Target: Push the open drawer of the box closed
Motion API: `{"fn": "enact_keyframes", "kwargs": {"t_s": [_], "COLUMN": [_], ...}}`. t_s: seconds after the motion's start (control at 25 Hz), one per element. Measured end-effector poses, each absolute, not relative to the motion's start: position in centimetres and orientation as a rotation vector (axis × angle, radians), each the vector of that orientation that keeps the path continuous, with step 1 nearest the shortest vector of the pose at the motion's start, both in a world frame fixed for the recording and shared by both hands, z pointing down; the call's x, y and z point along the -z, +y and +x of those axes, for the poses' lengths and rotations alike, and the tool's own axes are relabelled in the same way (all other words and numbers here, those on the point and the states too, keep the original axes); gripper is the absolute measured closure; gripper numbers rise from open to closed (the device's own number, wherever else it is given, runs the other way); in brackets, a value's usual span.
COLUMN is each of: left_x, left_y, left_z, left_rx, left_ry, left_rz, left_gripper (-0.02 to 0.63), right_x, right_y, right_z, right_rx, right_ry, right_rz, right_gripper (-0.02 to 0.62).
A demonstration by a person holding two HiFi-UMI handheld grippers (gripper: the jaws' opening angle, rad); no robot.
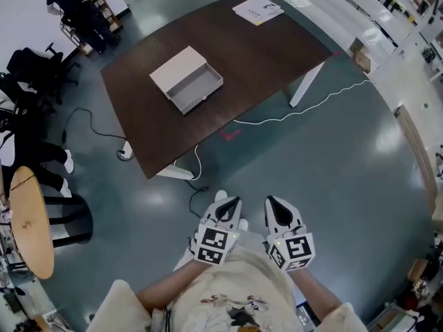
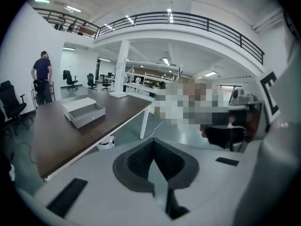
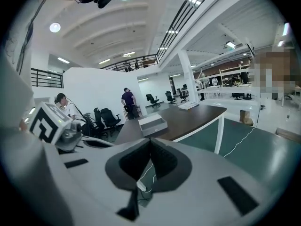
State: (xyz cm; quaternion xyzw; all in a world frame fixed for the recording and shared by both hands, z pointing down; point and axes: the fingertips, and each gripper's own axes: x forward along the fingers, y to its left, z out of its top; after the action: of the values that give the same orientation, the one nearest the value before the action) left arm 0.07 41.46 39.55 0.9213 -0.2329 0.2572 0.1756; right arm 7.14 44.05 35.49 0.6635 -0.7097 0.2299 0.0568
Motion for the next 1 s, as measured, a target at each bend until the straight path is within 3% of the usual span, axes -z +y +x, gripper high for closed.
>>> {"fn": "enact_keyframes", "kwargs": {"t_s": [0.48, 1.0], "left_x": [-35.8, -37.0], "left_y": [48.2, 46.6], "left_z": [-3.0, -6.4], "left_rx": [-0.678, -0.643], "left_ry": [-0.658, -0.789], "left_rz": [2.564, 2.488], "left_gripper": [0.600, 0.600], "right_x": [-37.0, -39.1], "right_y": [48.6, 49.5], "right_z": [3.3, 1.1], "right_rx": [-0.739, -0.796], "right_ry": [-2.155, -2.226], "right_rz": [1.949, 1.819], "right_gripper": [0.588, 0.588]}}
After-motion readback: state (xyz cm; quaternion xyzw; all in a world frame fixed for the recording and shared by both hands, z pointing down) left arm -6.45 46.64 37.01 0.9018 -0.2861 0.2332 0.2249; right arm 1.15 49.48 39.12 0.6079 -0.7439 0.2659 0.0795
